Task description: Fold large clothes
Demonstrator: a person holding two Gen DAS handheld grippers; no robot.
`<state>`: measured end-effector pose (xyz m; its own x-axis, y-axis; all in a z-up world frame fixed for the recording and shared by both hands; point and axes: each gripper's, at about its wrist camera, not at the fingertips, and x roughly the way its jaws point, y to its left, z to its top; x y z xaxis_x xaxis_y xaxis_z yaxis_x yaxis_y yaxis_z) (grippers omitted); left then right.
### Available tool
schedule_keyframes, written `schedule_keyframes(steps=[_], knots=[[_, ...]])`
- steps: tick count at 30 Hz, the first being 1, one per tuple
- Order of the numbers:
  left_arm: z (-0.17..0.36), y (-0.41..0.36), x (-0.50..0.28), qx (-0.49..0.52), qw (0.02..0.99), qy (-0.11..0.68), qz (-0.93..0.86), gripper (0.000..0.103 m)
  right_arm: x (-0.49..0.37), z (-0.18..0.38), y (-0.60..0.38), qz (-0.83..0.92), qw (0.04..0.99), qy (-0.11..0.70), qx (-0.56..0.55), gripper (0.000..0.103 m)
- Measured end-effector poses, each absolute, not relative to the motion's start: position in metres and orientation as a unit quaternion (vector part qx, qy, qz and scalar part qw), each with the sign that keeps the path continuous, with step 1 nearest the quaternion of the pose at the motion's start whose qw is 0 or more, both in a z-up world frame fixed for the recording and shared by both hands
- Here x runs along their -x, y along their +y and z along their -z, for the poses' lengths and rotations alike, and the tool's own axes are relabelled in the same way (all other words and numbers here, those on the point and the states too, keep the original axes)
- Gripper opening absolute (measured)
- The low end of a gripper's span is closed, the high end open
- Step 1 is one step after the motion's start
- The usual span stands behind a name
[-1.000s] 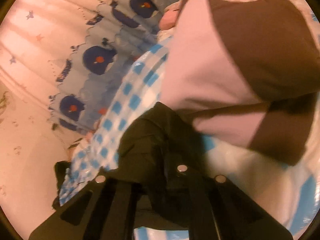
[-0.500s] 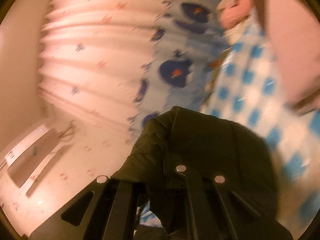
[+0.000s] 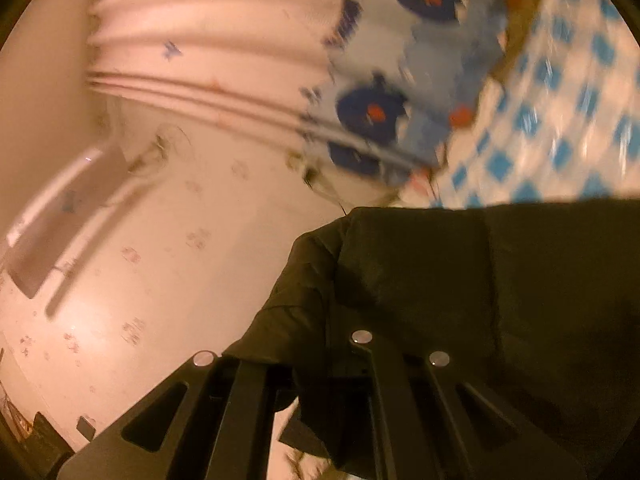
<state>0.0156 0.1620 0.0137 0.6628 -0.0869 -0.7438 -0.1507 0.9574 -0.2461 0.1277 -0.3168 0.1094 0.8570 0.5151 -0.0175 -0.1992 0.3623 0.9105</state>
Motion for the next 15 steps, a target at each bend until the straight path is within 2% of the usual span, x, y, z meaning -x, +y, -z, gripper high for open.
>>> schedule_keyframes(steps=[6, 15], knots=[[-0.015, 0.207, -0.006, 0.160, 0.894, 0.416, -0.038, 0.094, -0.153, -0.030, -0.262, -0.194, 0.791, 0.208, -0.542, 0.003], [-0.012, 0.224, -0.002, 0.171, 0.887, 0.427, -0.036, 0.095, -0.167, 0.026, -0.222, -0.170, 0.789, 0.262, -0.529, 0.003]])
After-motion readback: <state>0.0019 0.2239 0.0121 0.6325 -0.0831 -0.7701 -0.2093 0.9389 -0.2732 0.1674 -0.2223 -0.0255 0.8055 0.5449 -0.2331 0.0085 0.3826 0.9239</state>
